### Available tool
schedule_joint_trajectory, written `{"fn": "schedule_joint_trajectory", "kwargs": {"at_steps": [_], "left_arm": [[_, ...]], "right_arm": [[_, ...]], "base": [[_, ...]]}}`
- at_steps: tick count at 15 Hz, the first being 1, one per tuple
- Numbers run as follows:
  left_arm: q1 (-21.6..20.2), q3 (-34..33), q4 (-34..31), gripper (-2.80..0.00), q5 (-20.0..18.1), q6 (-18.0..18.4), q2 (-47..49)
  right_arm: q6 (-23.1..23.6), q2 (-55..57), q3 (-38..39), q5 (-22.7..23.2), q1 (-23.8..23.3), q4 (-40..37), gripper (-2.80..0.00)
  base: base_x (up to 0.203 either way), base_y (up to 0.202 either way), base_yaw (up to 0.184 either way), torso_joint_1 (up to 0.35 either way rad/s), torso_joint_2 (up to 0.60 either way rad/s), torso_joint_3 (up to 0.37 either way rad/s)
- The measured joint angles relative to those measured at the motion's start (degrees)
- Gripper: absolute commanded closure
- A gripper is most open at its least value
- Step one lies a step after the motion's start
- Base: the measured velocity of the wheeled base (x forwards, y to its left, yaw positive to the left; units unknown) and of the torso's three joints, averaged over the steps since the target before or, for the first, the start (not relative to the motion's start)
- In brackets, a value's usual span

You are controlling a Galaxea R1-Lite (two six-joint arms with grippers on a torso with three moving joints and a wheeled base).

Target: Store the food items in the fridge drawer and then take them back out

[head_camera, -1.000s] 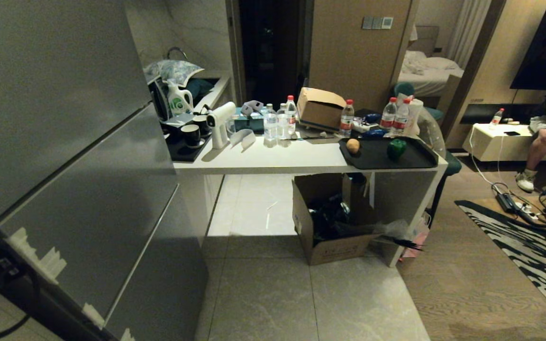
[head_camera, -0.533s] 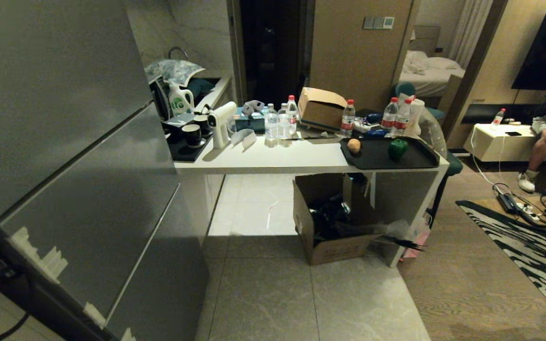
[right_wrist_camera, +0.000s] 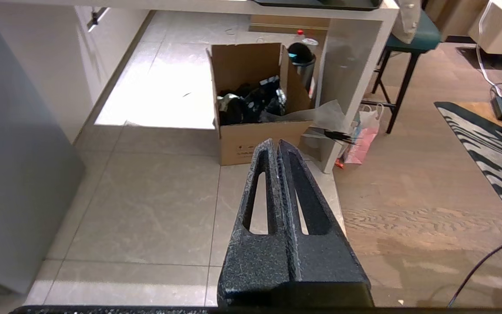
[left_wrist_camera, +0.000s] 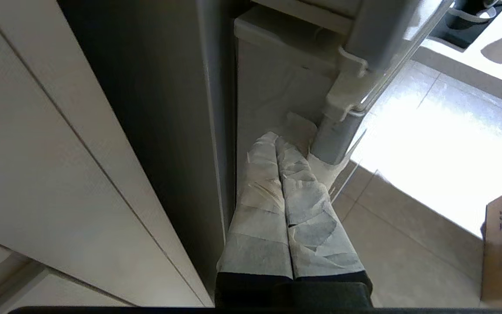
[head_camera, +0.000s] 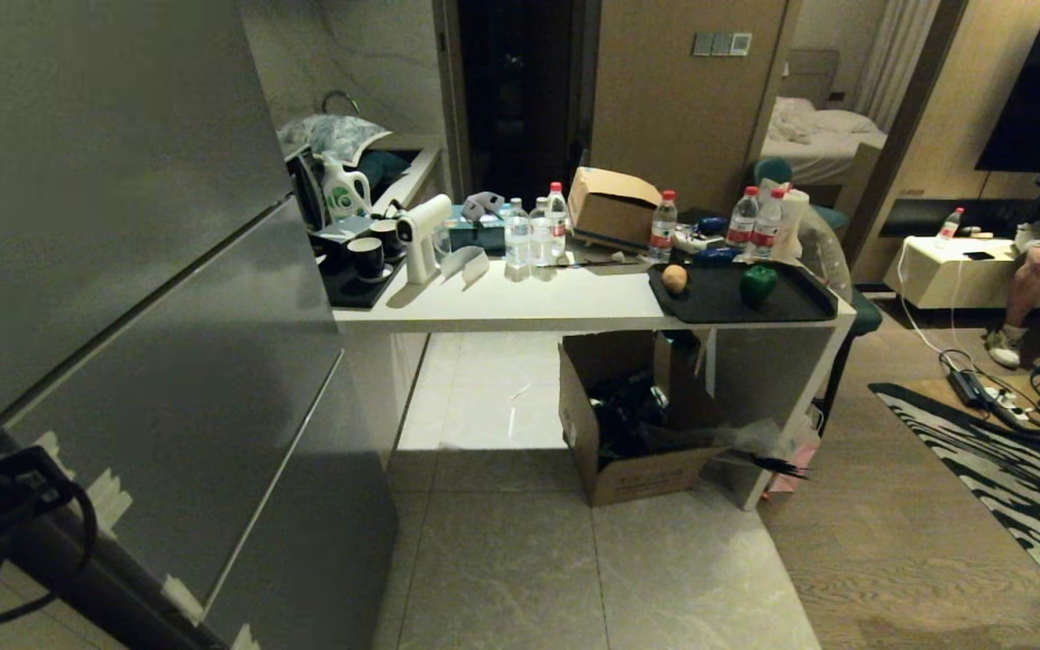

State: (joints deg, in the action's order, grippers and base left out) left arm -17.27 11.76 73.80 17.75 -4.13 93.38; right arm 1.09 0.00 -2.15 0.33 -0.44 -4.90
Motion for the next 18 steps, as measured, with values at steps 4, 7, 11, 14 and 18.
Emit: {"fn": "schedule_joint_trajectory", "kwargs": {"at_steps": [4, 7, 11, 14, 18], "left_arm": [[1.9, -0.8, 0.2, 0.0, -1.0, -0.2, 2.2], [3.8, -0.9, 0.4, 0.0, -1.5, -0.2, 2.6], [7.9, -2.0, 0.5, 0.0, -1.6, -0.1, 2.5], [10.9, -3.2, 0.7, 0.0, -1.7, -0.2, 2.2], [15.2, -4.1, 0.7, 0.0, -0.7, -0.3, 1.3]], "right_arm": [[0.0, 0.0, 0.0, 0.0, 0.0, 0.0, 0.0], [0.0, 0.0, 0.0, 0.0, 0.0, 0.0, 0.0], [0.0, 0.0, 0.0, 0.0, 0.0, 0.0, 0.0], [0.0, 0.0, 0.0, 0.0, 0.0, 0.0, 0.0], [0.0, 0.0, 0.0, 0.0, 0.0, 0.0, 0.0]], "base": [[0.0, 0.0, 0.0, 0.0, 0.0, 0.0], [0.0, 0.0, 0.0, 0.0, 0.0, 0.0], [0.0, 0.0, 0.0, 0.0, 0.0, 0.0], [0.0, 0.0, 0.0, 0.0, 0.0, 0.0], [0.0, 0.0, 0.0, 0.0, 0.0, 0.0]]}}
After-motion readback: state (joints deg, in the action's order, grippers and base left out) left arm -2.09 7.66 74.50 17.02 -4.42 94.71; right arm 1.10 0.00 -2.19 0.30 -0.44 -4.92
